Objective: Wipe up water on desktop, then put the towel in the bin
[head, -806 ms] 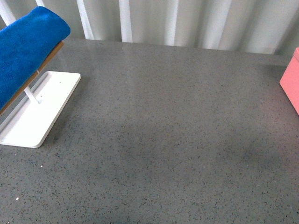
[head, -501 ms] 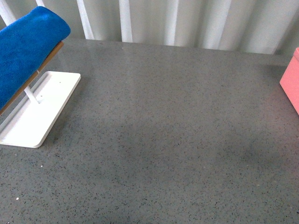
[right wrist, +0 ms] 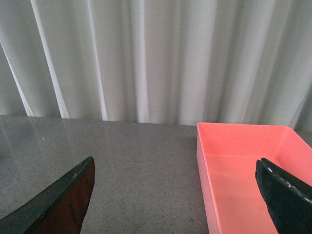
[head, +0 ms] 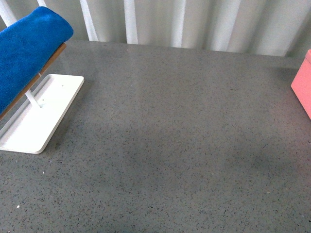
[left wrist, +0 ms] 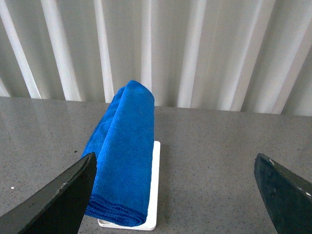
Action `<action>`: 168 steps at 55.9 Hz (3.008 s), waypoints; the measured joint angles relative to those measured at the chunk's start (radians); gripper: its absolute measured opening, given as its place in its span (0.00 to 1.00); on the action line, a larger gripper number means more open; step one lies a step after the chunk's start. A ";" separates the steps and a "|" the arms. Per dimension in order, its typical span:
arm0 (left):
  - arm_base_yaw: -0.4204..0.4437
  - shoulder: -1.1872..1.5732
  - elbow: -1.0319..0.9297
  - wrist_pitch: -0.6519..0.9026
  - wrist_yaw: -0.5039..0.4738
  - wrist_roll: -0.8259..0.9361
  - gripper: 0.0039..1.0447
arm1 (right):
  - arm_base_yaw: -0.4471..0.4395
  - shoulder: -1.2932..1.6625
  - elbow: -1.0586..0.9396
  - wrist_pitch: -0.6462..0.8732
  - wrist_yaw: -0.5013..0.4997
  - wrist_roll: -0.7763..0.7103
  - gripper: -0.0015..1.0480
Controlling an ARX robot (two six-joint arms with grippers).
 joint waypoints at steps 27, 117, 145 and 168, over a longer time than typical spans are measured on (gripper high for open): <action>0.035 0.285 0.050 0.113 0.061 0.000 0.94 | 0.000 0.000 0.000 0.000 0.000 0.000 0.93; 0.045 2.184 1.561 -0.065 0.025 0.263 0.94 | 0.000 0.000 0.000 0.000 0.000 0.000 0.93; 0.045 2.184 1.529 -0.021 0.008 0.272 0.47 | 0.000 0.000 0.000 0.000 0.000 0.000 0.93; 0.047 2.177 1.499 0.020 0.000 0.290 0.04 | 0.000 0.000 0.000 0.000 0.000 0.000 0.93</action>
